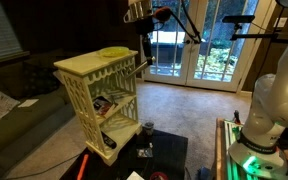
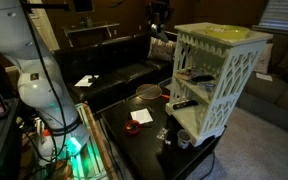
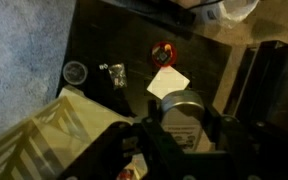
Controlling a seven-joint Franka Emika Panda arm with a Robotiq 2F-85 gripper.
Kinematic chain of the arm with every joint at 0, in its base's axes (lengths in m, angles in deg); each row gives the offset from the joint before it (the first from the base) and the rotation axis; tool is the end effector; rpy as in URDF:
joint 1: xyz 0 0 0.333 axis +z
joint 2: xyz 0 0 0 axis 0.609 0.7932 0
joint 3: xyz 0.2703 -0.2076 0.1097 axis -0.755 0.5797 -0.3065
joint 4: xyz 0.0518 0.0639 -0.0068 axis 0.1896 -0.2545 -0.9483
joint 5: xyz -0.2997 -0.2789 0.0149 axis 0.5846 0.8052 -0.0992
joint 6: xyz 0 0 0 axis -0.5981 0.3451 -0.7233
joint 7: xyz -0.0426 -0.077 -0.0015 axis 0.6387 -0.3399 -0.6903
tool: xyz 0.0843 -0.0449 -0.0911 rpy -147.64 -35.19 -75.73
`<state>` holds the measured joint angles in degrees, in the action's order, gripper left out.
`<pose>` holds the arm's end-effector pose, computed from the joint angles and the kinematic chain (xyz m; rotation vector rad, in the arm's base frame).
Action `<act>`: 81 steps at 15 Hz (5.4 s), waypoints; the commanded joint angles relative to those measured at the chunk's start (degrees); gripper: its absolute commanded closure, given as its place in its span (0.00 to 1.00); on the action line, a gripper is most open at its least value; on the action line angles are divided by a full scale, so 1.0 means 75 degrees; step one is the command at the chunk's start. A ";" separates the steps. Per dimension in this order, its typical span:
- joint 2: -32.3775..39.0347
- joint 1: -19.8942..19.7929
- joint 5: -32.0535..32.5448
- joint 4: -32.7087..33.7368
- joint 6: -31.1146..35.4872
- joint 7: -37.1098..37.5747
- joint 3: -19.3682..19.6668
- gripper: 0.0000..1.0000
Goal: Pick up the remote on top of the rack and put it on the top shelf
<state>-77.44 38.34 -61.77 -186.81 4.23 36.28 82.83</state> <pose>0.5184 0.0302 0.6009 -3.0457 -0.5616 0.2716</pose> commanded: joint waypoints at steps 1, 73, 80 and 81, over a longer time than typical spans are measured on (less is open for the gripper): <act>0.0017 0.0031 0.0771 -0.0988 0.0356 0.1140 -0.0012 0.80; 0.4810 0.0835 0.3919 -0.2024 1.2574 0.8661 0.2236 0.80; 0.5735 0.1223 0.3717 -0.0933 1.2087 0.8685 0.2745 0.80; 0.5813 0.1221 0.3684 -0.0837 1.1988 0.8724 0.2744 0.80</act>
<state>-36.68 46.28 -33.19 -196.86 96.41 99.85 102.05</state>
